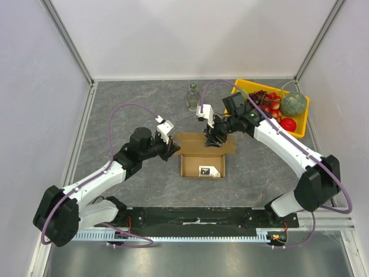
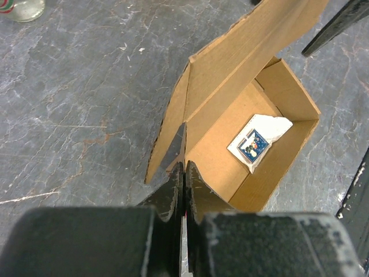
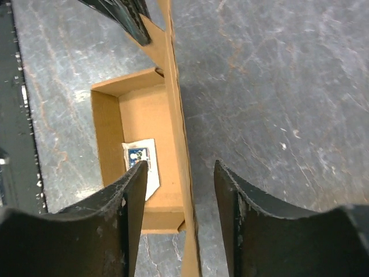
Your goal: Fold the paper box
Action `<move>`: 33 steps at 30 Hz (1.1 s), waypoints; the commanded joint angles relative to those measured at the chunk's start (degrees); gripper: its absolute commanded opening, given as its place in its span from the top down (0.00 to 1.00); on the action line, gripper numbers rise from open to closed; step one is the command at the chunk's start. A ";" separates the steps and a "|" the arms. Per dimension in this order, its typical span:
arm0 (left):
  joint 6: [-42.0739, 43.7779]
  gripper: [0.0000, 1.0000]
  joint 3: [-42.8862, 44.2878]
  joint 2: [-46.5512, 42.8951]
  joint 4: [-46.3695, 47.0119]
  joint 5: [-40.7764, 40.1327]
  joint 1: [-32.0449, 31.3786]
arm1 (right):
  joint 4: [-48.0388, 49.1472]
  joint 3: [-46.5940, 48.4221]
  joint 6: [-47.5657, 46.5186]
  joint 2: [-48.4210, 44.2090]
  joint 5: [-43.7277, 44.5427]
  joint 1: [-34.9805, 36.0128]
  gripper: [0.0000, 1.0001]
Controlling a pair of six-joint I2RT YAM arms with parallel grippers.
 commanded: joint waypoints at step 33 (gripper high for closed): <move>-2.87 0.98 -0.65 -1.63 -0.35 -11.55 0.25 | 44.52 -30.83 26.30 -12.92 10.73 -9.01 0.36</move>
